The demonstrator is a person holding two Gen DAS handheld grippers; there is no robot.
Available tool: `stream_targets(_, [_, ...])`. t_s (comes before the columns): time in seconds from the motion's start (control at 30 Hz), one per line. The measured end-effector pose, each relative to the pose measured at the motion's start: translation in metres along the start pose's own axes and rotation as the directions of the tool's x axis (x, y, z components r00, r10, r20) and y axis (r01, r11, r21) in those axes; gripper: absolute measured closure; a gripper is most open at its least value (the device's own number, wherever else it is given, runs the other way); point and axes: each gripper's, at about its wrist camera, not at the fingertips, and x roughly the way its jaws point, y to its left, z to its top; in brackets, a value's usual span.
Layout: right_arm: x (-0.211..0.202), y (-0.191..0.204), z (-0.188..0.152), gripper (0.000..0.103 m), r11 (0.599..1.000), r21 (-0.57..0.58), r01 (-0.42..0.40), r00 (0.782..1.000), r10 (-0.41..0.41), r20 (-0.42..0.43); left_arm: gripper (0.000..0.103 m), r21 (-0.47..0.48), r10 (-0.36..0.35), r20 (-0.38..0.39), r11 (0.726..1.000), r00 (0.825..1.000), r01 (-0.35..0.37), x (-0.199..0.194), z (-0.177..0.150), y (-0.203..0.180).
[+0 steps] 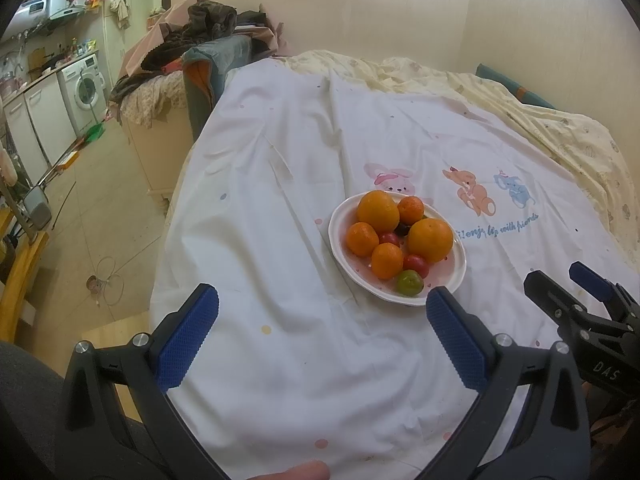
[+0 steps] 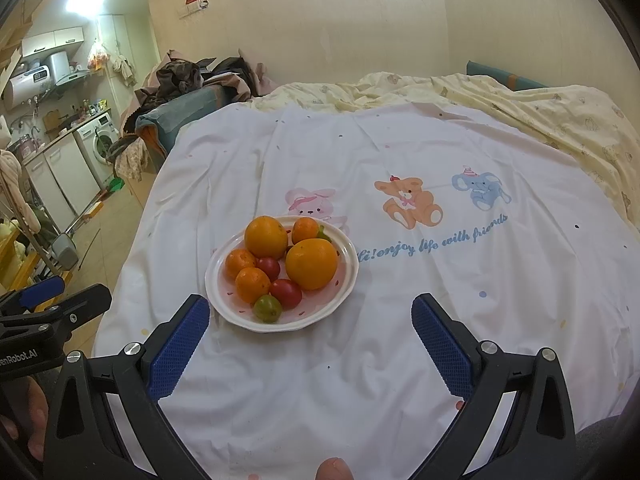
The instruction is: Organize fruits
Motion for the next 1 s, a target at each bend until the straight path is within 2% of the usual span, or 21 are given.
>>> stream_targets(1.0, [0.0054, -0.0006, -0.0039, 0.000, 1.000, -0.002, 0.012, 1.000, -0.012, -0.016, 0.000, 0.002, -0.003, -0.005, 1.000, 1.000, 0.003, -0.0011, 0.0002, 0.0005])
